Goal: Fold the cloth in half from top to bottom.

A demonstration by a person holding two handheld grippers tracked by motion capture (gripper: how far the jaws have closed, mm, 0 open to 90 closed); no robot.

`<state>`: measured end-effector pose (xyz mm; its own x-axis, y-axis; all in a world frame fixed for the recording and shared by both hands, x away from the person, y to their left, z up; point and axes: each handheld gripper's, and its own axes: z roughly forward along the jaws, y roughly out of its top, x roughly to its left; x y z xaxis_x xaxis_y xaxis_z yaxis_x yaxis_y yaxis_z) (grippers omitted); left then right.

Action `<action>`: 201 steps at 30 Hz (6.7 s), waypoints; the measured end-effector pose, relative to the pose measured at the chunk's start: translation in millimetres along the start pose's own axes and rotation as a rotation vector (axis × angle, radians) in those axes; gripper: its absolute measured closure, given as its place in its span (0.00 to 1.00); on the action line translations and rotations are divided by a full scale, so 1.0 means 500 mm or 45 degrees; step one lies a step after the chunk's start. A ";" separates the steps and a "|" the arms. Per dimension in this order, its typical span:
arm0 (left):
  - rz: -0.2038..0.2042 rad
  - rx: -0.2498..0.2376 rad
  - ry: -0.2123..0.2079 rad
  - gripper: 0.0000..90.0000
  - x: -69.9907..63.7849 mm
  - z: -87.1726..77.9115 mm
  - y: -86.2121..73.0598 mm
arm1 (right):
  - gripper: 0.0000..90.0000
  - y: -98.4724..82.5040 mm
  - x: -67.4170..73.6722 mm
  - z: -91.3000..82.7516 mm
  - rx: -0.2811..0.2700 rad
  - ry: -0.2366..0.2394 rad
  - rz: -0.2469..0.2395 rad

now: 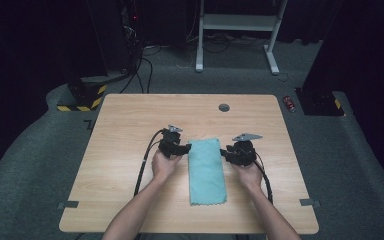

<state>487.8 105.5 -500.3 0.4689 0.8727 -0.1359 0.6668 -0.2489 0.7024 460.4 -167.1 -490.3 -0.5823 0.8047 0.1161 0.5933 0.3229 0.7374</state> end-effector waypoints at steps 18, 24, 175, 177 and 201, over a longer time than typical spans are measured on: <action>-0.025 0.059 0.056 0.49 0.013 0.029 0.018 | 0.67 0.051 -0.026 0.089 0.061 -0.053 0.071; -0.002 0.076 0.063 0.49 0.010 0.041 0.014 | 0.66 0.065 -0.031 0.110 0.095 -0.070 0.054; 0.092 -0.157 -0.205 1.00 -0.063 -0.087 -0.010 | 1.00 0.016 0.044 -0.042 0.070 0.022 -0.117; 0.084 -0.148 -0.206 1.00 -0.059 -0.090 -0.018 | 1.00 0.012 0.050 -0.042 0.078 0.023 -0.112; 0.105 -0.114 -0.216 1.00 -0.073 -0.102 -0.084 | 1.00 -0.033 0.089 -0.050 0.153 0.038 -0.092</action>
<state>413.1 105.5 -489.1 0.6158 0.7657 -0.1858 0.5715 -0.2718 0.7743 410.7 -149.2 -480.6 -0.6410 0.7626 0.0871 0.6108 0.4380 0.6597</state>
